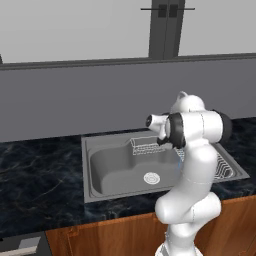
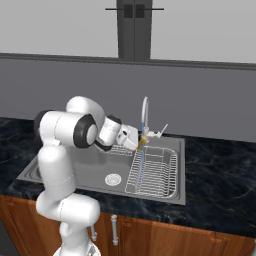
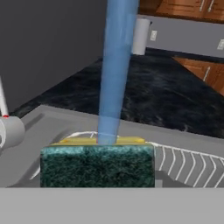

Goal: Soak the sponge with water for a few seconds and then drop it inside the sink.

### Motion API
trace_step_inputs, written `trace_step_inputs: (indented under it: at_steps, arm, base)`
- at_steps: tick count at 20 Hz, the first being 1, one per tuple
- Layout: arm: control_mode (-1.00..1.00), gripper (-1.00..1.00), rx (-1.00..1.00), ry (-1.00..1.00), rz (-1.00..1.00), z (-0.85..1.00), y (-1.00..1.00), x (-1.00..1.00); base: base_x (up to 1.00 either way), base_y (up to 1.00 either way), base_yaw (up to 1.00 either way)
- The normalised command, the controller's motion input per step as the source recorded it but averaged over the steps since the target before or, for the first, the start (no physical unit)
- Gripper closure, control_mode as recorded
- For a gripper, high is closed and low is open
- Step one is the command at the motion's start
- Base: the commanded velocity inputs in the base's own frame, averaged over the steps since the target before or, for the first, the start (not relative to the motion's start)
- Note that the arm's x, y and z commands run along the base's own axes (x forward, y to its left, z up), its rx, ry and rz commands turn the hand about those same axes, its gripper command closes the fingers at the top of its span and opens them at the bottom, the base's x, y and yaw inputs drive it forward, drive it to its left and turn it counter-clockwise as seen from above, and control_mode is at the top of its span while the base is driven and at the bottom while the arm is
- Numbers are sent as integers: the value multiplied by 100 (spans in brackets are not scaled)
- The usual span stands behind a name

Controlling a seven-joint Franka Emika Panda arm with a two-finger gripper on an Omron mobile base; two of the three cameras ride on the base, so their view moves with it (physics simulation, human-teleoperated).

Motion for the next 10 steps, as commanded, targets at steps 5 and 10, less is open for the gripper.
trace_step_inputs:
  at_steps: [5,10]
  arm:
    - [-100,100,0,13,0,0,0,35]
    - [-100,100,-1,2,0,-12,0,31]
  base:
    - [0,0,0]
    - [0,0,0]
